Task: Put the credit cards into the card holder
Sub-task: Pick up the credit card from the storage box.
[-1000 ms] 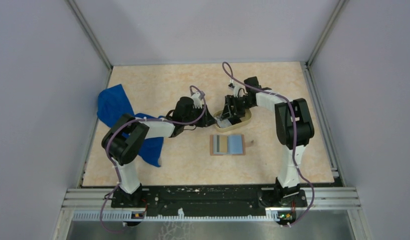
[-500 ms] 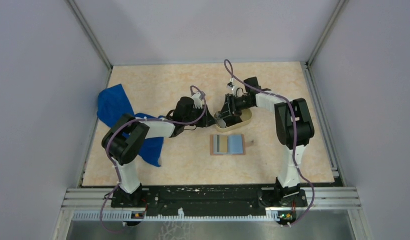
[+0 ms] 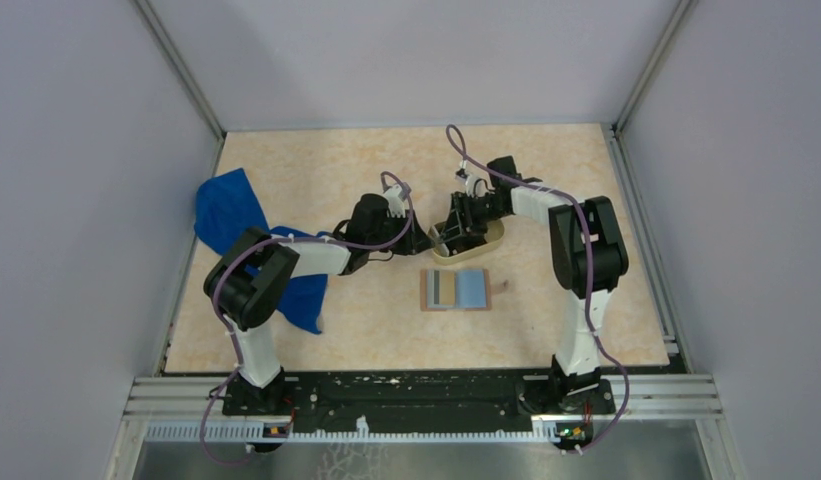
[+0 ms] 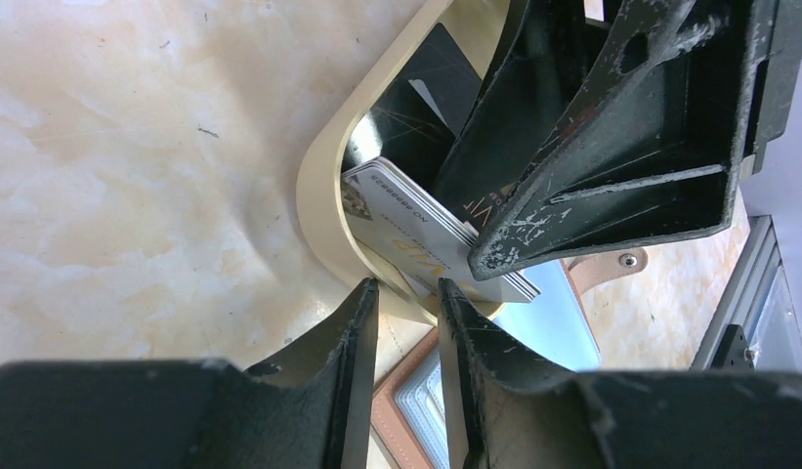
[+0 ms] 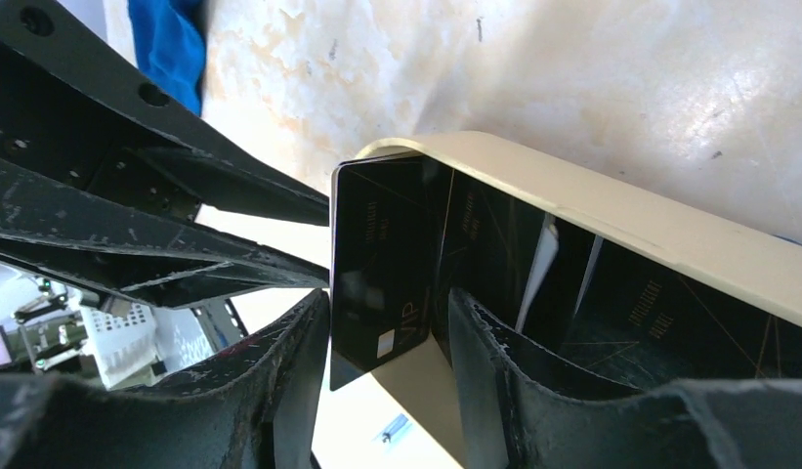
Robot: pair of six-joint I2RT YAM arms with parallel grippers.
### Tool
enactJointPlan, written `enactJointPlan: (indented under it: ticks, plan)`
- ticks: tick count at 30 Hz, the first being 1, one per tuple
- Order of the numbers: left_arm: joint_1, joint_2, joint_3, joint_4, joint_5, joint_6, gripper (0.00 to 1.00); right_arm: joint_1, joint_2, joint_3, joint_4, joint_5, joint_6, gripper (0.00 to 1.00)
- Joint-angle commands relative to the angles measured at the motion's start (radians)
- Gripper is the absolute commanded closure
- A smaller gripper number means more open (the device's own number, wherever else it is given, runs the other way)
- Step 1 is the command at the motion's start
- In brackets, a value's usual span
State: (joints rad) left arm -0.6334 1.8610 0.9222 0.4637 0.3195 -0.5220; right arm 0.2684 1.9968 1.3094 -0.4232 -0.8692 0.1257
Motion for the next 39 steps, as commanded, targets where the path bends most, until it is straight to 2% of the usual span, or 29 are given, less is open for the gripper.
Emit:
enactJointPlan:
  ticks: [1,7,10,13,21,31,39]
  plan:
    - [-0.006,0.013,0.027,0.026,0.028,0.013,0.65,0.006,-0.003,0.033,-0.023,0.055,-0.053,0.52]
    - [-0.005,0.013,0.026,0.028,0.031,0.014,0.65,0.01,-0.011,0.033,-0.022,0.114,-0.067,0.58]
    - [-0.005,0.012,0.026,0.029,0.033,0.014,0.65,0.009,-0.008,0.036,-0.02,0.105,-0.064,0.71]
    - [-0.005,0.012,0.025,0.031,0.035,0.014,0.65,0.01,-0.003,0.038,-0.024,0.11,-0.066,0.74]
    - [-0.006,0.011,0.023,0.035,0.038,0.016,0.65,0.008,-0.012,0.043,-0.041,0.184,-0.099,0.74]
    - [-0.005,0.011,0.021,0.036,0.039,0.017,0.65,0.009,0.029,0.056,-0.053,0.085,-0.092,0.65]
    - [-0.005,0.01,0.018,0.041,0.043,0.017,0.65,-0.002,0.074,0.045,-0.005,-0.089,-0.016,0.63]
